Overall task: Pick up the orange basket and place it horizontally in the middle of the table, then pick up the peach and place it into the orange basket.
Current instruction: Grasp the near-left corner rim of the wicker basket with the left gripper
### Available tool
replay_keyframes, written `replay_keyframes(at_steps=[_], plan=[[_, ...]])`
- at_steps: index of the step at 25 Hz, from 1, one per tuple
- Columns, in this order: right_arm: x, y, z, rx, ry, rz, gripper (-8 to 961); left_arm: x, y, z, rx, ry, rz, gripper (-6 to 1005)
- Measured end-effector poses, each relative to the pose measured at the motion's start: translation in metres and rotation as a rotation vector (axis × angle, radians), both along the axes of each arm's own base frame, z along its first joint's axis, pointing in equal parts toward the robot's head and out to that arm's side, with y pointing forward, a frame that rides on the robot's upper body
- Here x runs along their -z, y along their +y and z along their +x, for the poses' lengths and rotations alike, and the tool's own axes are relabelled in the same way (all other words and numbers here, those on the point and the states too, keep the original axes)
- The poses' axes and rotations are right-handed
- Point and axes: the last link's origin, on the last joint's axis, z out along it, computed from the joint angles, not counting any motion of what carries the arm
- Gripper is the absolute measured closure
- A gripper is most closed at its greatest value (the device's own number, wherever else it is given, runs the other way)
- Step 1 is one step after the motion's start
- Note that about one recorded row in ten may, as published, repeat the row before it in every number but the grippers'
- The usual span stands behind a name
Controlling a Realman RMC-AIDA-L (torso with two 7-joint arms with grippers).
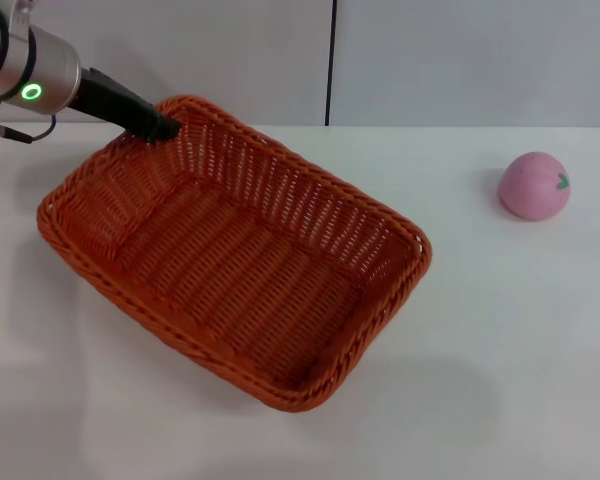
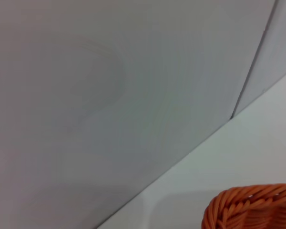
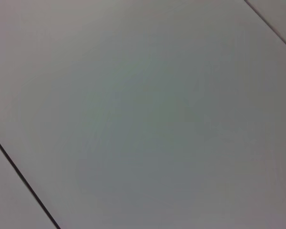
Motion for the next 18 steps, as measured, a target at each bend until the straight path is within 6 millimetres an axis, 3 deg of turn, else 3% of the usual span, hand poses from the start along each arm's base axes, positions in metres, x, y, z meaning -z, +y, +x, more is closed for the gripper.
replay_keyframes(at_steps=[18], plan=[[0.0, 0.002, 0.003, 0.021, 0.012, 0.002, 189, -0.034, -0.005, 0.013, -0.138, -0.371, 0.058, 816]])
